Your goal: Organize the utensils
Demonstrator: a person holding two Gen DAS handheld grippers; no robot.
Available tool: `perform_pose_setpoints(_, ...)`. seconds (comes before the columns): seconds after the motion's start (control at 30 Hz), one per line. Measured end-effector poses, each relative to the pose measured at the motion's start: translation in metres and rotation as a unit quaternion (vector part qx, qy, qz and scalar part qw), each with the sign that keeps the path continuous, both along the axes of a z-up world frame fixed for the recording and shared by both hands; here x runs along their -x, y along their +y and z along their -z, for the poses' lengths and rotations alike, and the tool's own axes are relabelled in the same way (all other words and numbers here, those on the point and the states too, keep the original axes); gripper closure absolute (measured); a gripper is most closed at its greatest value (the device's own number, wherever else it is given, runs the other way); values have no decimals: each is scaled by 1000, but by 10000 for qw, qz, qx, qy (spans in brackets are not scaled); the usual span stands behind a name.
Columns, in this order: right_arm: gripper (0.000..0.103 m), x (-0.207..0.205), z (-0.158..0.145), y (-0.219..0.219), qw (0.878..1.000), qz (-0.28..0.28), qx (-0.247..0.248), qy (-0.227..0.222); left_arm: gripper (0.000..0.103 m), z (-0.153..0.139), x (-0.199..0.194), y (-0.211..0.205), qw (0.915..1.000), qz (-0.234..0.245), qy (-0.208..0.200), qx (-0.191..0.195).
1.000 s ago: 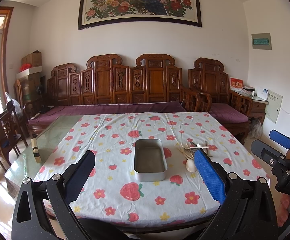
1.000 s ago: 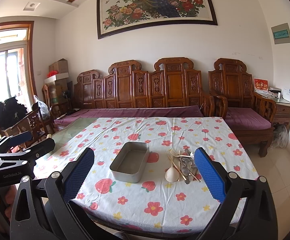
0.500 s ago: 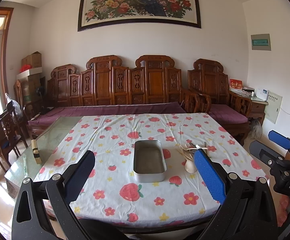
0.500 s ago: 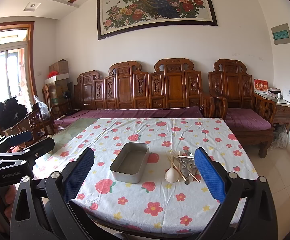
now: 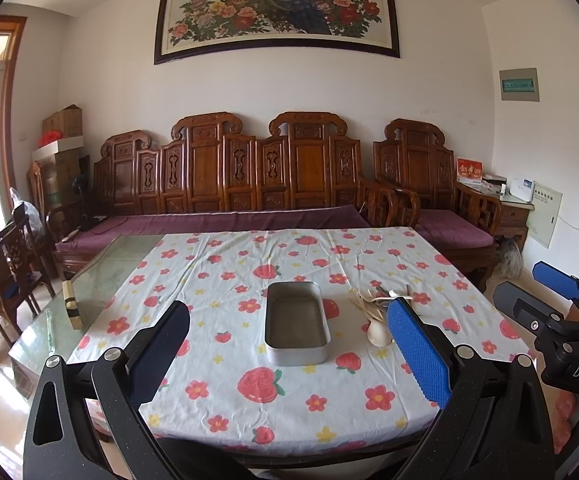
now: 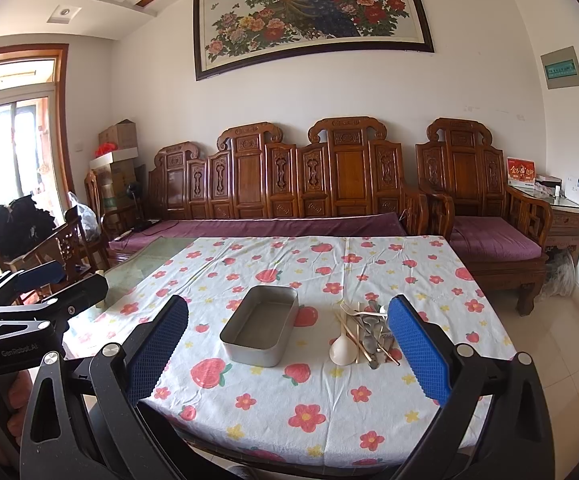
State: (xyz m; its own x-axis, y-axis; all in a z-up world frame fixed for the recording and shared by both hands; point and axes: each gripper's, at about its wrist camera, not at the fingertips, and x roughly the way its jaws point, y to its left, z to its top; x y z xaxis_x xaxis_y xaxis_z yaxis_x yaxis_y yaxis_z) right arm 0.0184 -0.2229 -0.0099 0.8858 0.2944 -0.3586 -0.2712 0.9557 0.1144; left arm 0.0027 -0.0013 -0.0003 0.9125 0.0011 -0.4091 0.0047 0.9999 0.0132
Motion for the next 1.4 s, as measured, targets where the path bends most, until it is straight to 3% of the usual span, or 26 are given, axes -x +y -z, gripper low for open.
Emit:
perform_pose_setpoints(0.67, 3, -3, -1, -2, 10000, -7, 13, 27, 7, -8, 4, -8, 10000, 15, 13, -12)
perform_pose_setpoints(0.8, 3, -5, -2, -2, 10000, -15, 27, 85, 7, -6, -3, -10, 9999, 44, 108, -22)
perform_pose_setpoints(1.1, 3, -32, 29, -14, 9994, 5, 139, 327, 7, 22, -40, -12, 9978, 331, 572, -68)
perform_pose_setpoints(1.4, 21, -91, 69, -39, 9959, 28, 438, 786, 7, 48, -84, -31, 9933, 782, 836, -150)
